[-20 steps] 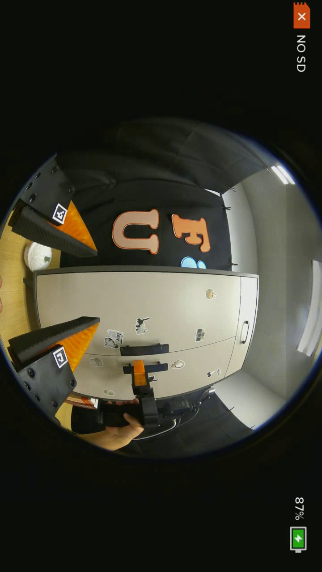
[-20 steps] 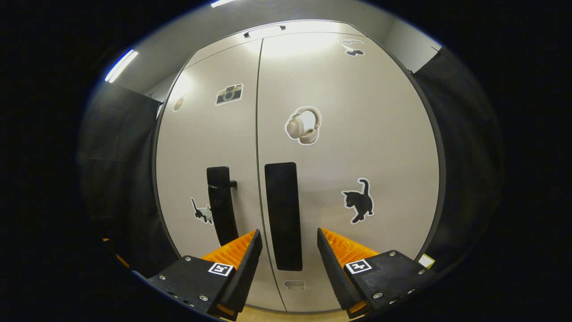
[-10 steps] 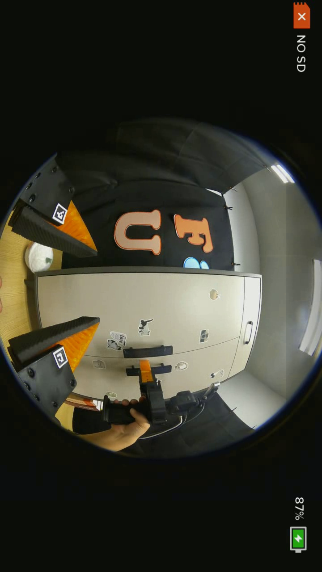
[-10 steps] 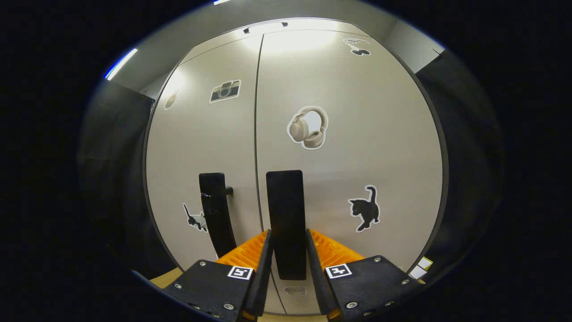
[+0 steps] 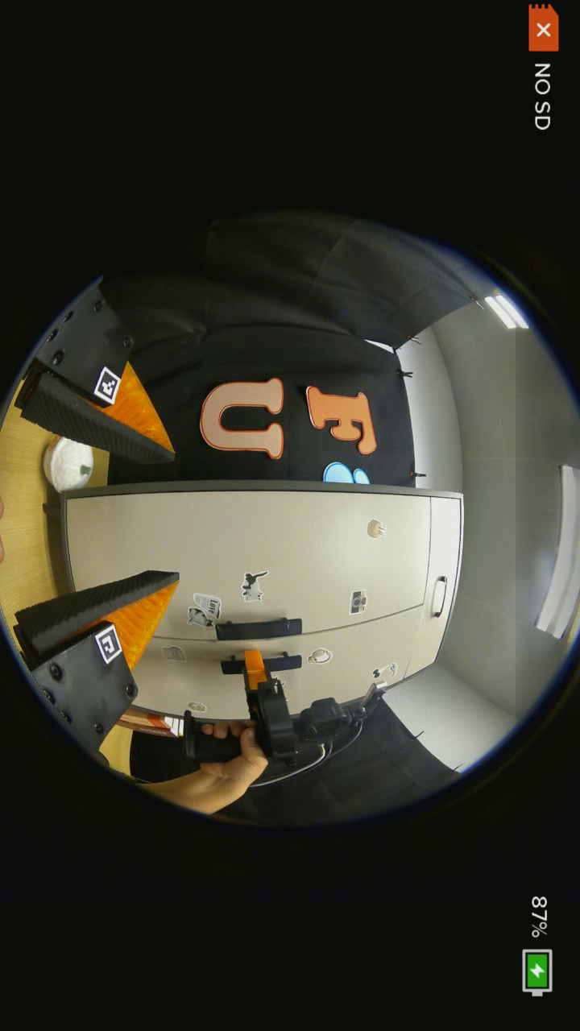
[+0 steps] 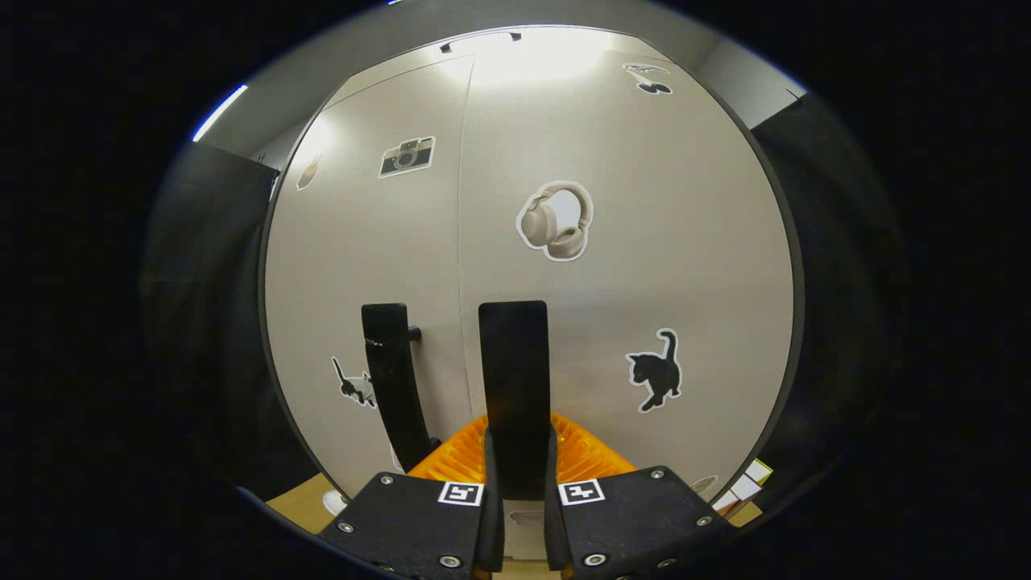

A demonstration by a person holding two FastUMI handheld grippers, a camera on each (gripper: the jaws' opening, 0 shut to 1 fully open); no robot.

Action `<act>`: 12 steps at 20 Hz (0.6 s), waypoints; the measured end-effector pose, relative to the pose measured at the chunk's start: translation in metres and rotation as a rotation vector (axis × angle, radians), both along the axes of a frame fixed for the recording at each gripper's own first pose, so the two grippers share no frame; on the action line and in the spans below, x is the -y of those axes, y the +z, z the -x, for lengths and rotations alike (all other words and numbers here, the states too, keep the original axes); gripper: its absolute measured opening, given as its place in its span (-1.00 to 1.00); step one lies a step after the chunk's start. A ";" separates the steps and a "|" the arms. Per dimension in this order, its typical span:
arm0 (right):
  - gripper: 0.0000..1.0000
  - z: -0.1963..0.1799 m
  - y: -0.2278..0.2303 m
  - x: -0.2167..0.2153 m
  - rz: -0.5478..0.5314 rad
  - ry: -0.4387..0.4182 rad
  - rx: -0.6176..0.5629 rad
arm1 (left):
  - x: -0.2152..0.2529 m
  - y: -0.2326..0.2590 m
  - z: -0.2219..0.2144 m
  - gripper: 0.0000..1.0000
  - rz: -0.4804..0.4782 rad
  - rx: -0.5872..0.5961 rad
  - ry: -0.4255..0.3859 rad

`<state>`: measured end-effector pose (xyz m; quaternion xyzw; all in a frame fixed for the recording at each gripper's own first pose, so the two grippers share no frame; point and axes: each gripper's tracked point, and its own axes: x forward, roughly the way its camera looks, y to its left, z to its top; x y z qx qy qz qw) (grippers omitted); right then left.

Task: Open the right door of the double-door shoe cabinet with the right hand, and open the left door with the left hand.

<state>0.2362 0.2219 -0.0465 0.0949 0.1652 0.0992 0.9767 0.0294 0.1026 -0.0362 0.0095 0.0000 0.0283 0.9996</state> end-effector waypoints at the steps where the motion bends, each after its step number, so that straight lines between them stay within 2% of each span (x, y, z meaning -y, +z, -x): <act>1: -0.60 0.004 0.001 0.001 -0.011 0.013 -0.007 | 0.001 0.004 0.002 0.61 -0.002 0.002 0.003; 12: -0.60 0.053 0.015 0.022 -0.031 0.073 0.011 | 0.040 0.027 0.023 0.61 0.001 -0.005 -0.035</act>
